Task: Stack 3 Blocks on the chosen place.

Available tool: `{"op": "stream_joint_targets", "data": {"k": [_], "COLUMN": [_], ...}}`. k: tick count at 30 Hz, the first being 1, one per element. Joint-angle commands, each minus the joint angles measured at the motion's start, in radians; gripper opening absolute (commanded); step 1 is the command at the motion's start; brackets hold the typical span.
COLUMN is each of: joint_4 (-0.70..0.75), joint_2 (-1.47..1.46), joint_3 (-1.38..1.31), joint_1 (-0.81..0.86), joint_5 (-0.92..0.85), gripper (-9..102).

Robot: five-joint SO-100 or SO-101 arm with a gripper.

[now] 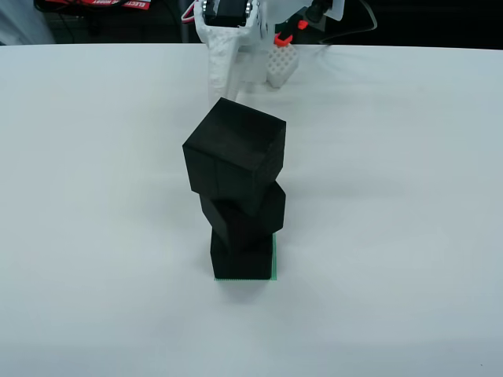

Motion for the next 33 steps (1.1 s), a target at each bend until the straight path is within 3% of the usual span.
{"op": "stream_joint_targets", "data": {"k": [1, 33], "joint_4": [-0.025, -0.078], "joint_2": [0.038, 0.118], "joint_3": [0.041, 0.239], "joint_1": [-0.006, -0.002], "joint_5": [0.008, 0.005], "gripper": [0, 2]}}
